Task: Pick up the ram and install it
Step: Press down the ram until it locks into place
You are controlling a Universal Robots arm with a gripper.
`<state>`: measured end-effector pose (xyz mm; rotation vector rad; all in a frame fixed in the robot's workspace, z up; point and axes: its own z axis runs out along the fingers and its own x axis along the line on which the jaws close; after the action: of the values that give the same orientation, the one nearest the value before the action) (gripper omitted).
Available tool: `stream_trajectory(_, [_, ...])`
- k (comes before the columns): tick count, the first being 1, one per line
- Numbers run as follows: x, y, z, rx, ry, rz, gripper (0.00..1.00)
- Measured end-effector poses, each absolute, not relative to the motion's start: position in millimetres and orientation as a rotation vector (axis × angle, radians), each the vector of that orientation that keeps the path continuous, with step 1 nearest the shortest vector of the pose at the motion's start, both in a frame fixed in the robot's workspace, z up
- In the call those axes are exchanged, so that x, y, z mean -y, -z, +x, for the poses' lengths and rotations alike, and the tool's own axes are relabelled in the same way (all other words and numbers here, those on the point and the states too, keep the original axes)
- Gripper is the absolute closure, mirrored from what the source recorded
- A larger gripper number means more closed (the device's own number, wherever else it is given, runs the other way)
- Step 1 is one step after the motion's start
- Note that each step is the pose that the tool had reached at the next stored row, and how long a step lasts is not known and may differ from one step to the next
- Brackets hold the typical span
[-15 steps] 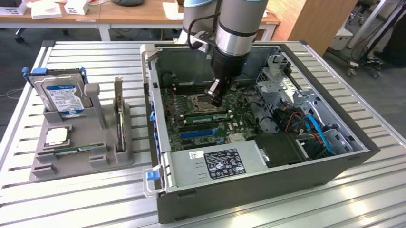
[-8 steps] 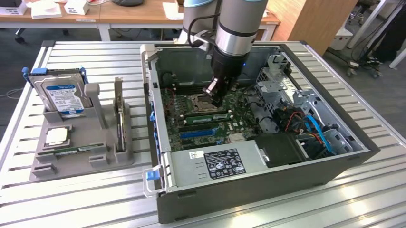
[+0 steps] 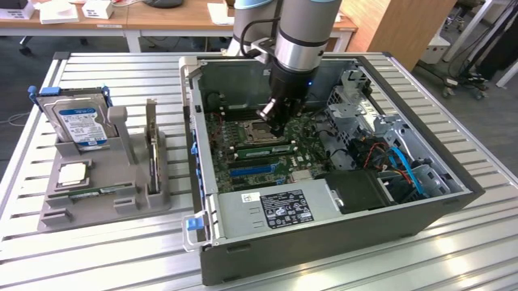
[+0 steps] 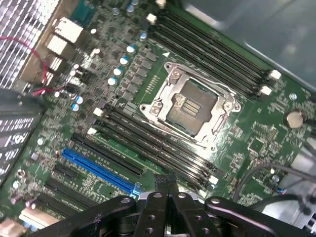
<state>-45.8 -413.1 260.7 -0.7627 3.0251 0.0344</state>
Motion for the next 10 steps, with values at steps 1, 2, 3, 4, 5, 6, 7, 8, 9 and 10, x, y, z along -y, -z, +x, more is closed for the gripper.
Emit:
stream_trajectory(1, [413.0,-260.6,-45.9,-3.030,-0.034,-0.743,0.90])
stream_trajectory(2, [413.0,-260.6,-46.0,-3.034,-0.034,-0.725,0.90])
stream_trajectory(3, [413.0,-260.6,-46.2,-3.038,-0.034,-0.709,0.90])
stream_trajectory(4, [413.0,-260.6,-46.4,-3.042,-0.034,-0.691,0.90])
stream_trajectory(5, [413.0,-260.6,-46.5,-3.045,-0.033,-0.675,0.90])
stream_trajectory(6, [413.0,-260.6,-46.8,-3.049,-0.033,-0.655,0.90])
stream_trajectory(7, [412.9,-260.5,-47.0,-3.053,-0.033,-0.637,0.90])
stream_trajectory(8, [412.9,-260.5,-47.2,-3.057,-0.033,-0.619,0.90])
stream_trajectory(9, [412.9,-260.5,-47.5,-3.060,-0.033,-0.601,0.90])
stream_trajectory(10, [412.9,-260.5,-47.8,-3.064,-0.032,-0.583,0.90])
